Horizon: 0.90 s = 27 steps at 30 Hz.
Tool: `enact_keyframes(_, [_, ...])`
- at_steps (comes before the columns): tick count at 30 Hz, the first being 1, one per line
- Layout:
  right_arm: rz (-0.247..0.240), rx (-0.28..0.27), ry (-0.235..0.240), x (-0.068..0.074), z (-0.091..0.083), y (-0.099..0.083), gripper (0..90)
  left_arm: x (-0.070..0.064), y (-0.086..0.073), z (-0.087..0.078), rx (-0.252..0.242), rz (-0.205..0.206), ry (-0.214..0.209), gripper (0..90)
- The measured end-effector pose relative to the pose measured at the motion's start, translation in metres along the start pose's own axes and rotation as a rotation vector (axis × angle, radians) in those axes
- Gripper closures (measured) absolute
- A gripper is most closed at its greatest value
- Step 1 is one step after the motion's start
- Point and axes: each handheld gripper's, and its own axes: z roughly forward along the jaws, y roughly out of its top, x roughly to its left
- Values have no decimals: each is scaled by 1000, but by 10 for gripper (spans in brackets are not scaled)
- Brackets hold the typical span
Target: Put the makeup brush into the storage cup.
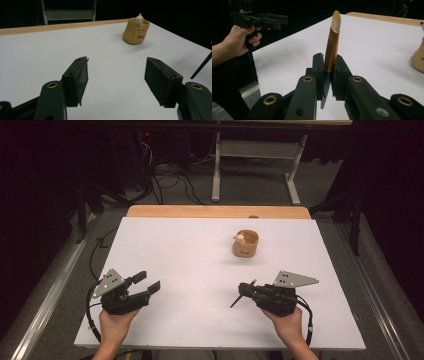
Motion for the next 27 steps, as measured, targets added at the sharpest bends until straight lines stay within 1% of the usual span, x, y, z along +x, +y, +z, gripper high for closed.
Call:
enact_keyframes(1, [-3,2,-7,-1,-2,1,851,1,-2,1,1,-1,8,355])
enact_keyframes(4, [2,5,-10,-3,-4,1,851,1,-4,1,7,6,12,353])
enact_keyframes(7, [5,12,-16,-6,-7,1,850,1,-2,1,-8,11,14,346])
enact_keyframes(8, [4,13,-20,-7,-9,1,850,1,-3,1,-10,20,22,342])
enact_keyframes(11, [5,14,-28,-9,-11,2,850,1,-4,1,-8,15,21,333])
enact_keyframes(15, [0,15,-37,-12,-16,5,850,3,-7,2,2,8,32,326])
enact_keyframes(16, [-1,15,-38,-14,-17,6,850,5,-8,3,4,-3,30,323])
enact_keyframes(18, [0,16,-43,-16,-18,6,850,5,-8,4,11,1,34,315])
enact_keyframes(23, [3,15,-50,-21,-20,8,849,3,-9,4,9,9,35,306])
enact_keyframes(27, [7,11,-59,-24,-23,10,849,4,-9,4,6,0,31,308])
